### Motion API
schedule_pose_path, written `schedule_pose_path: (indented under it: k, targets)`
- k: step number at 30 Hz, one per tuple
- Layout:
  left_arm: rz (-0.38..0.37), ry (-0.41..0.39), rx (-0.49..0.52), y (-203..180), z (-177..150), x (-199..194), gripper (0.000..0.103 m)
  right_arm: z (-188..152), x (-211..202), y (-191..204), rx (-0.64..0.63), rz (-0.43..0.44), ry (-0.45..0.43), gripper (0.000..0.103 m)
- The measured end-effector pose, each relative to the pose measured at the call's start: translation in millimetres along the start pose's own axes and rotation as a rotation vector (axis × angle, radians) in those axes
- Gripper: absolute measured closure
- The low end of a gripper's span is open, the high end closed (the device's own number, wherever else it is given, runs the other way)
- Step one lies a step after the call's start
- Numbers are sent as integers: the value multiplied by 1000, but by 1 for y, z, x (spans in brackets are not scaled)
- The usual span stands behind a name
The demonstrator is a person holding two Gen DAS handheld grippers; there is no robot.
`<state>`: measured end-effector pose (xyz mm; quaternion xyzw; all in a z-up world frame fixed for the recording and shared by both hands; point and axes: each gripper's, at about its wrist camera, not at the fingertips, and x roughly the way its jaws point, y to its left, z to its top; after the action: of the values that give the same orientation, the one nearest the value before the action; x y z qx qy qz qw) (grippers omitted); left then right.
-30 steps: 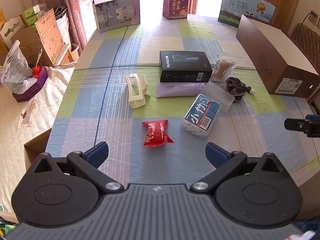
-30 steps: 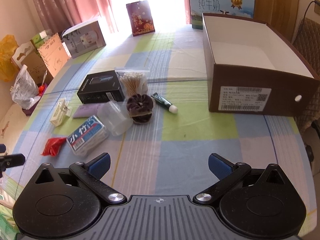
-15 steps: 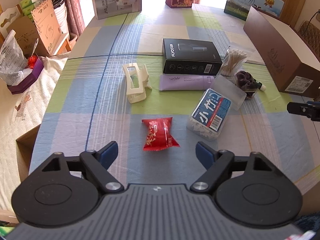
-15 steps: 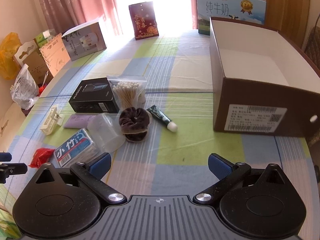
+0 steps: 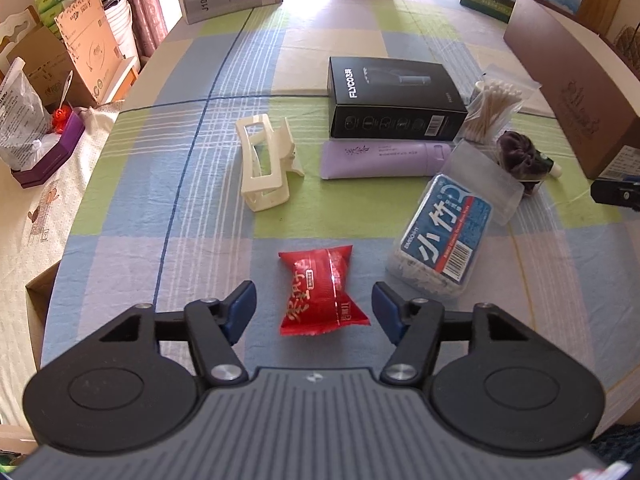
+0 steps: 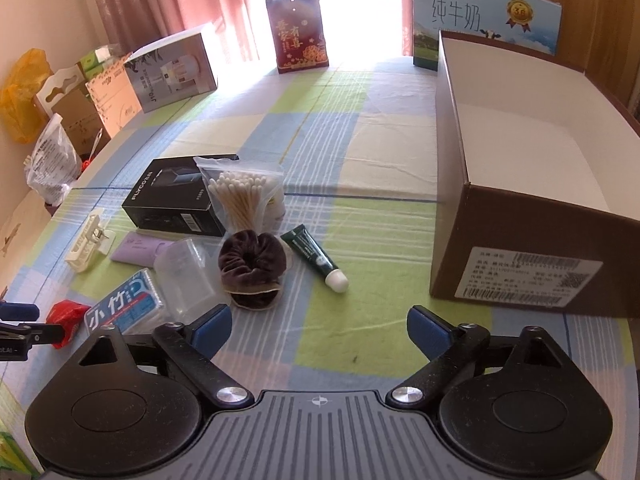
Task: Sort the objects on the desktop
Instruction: 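Grasp the red snack packet with left tool while right tool grasps green tube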
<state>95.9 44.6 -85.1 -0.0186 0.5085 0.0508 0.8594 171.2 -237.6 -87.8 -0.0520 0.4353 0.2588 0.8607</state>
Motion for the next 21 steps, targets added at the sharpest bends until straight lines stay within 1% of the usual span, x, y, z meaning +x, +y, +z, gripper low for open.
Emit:
schedule_pose_path:
  k: [2, 7, 10, 11, 12, 14, 16, 17, 19, 21]
  targets:
    - [-5, 1, -6, 0, 2, 3, 51, 2, 4, -2, -9, 6, 5, 13]
    - [2, 11, -19, -2, 6, 11, 57, 6, 12, -4, -36, 24, 17, 19]
    - [7, 22, -33, -3, 6, 16, 63, 9, 16, -5, -56, 37, 21, 22]
    - [6, 24, -38, -3, 6, 17, 69, 9, 17, -4, -67, 39, 22, 24]
    - [6, 25, -44, -2, 6, 17, 72, 10, 18, -4, -81, 40, 23, 26]
    - [11, 25, -57, -2, 5, 18, 73, 11, 21, -2, -111, 43, 18, 32]
    - [21, 19, -68, -3, 4, 17, 75, 12, 23, -1, -137, 48, 8, 45]
    - [25, 18, -75, -3, 3, 16, 76, 13, 25, 0, -148, 49, 5, 48]
    - [35, 19, -96, -3, 3, 16, 76, 15, 30, 0, -166, 45, -4, 58]
    - [38, 22, -126, -1, 3, 16, 76, 17, 36, -1, -185, 39, -16, 64]
